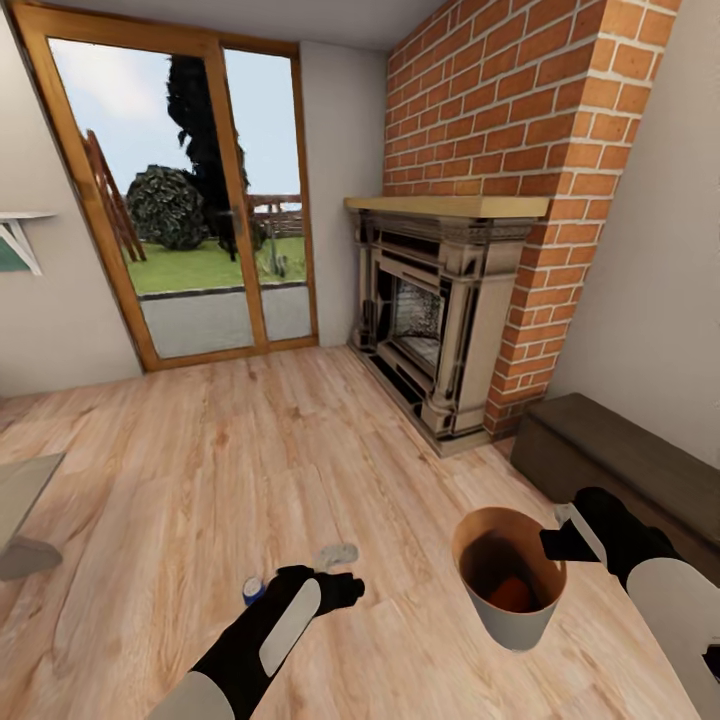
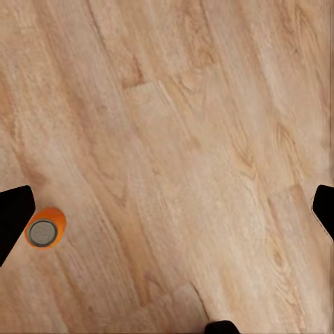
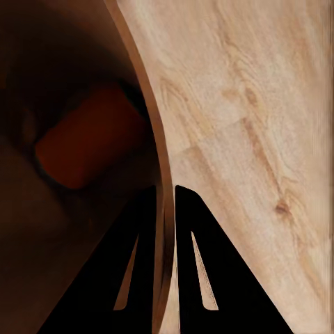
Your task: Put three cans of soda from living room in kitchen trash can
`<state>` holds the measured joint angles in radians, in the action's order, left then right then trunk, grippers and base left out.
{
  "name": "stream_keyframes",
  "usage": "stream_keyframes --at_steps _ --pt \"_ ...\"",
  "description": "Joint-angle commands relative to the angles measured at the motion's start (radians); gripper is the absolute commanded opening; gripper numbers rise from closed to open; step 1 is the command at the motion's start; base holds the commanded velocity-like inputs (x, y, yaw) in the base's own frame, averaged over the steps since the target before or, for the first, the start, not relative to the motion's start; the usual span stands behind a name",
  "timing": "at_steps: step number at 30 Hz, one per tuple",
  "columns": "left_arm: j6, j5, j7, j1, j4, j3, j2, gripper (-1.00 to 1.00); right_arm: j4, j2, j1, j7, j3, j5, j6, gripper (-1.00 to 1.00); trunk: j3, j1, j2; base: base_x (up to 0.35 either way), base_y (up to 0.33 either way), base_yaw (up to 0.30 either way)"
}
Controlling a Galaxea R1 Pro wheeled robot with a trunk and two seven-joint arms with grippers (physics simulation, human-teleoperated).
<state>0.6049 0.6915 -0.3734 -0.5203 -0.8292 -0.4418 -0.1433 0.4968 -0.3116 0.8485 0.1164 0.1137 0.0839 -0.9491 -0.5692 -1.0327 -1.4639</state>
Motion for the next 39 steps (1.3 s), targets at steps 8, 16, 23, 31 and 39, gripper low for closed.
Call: stream_keyframes --at_steps 8,16,23,31,39 --pt "-0.013 0.002 -0.001 0.000 -0.001 0.000 0.000 1.00 0.000 -0.001 0.000 0.006 -0.003 0.013 0.000 -1.00 0.000 0.000 0.000 0.134 -0.068 -0.005" --pt "-0.014 0.001 0.000 0.000 0.001 0.000 0.000 1.00 0.000 -0.001 0.000 0.006 -0.003 0.013 0.000 -1.00 0.000 0.000 0.000 0.171 0.034 0.000" --pt "-0.015 -0.001 0.001 0.000 0.001 0.000 -0.001 1.00 0.000 -0.001 0.000 0.006 -0.003 0.013 0.000 -1.00 0.000 0.000 0.000 0.202 -0.061 0.000" --pt "-0.020 -0.001 0.001 0.000 0.001 0.000 -0.001 1.00 0.000 -0.001 0.000 0.006 -0.003 0.013 0.000 -1.00 0.000 0.000 0.000 0.198 -0.133 0.000" --pt "-0.034 -0.001 0.001 0.000 0.000 0.000 -0.001 1.00 0.000 -0.001 0.000 0.006 -0.003 0.013 0.000 -1.00 0.000 0.000 0.000 0.083 -0.030 0.000"
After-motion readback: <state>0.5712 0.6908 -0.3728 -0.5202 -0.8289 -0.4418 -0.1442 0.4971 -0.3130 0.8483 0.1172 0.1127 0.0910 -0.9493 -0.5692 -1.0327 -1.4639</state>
